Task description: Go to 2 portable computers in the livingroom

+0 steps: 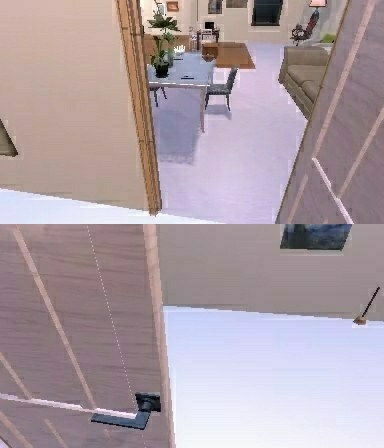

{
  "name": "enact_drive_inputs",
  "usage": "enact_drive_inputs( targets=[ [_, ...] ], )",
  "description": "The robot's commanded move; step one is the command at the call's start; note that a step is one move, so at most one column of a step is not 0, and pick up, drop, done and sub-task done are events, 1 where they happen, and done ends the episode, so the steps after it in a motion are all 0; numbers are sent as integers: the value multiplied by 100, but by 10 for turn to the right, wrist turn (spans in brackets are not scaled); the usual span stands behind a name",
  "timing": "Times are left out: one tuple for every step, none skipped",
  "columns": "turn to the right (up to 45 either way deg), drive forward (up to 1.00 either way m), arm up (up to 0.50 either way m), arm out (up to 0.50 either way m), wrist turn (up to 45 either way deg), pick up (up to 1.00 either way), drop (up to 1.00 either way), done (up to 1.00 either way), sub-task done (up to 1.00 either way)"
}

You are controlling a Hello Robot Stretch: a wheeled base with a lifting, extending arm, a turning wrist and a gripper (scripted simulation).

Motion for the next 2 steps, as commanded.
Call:
enact_drive_inputs(
  targets=[
    [60,0,0,0,0,0,0,0,0],
    [0,100,0,0,0,0,0,0,0]
  ],
)
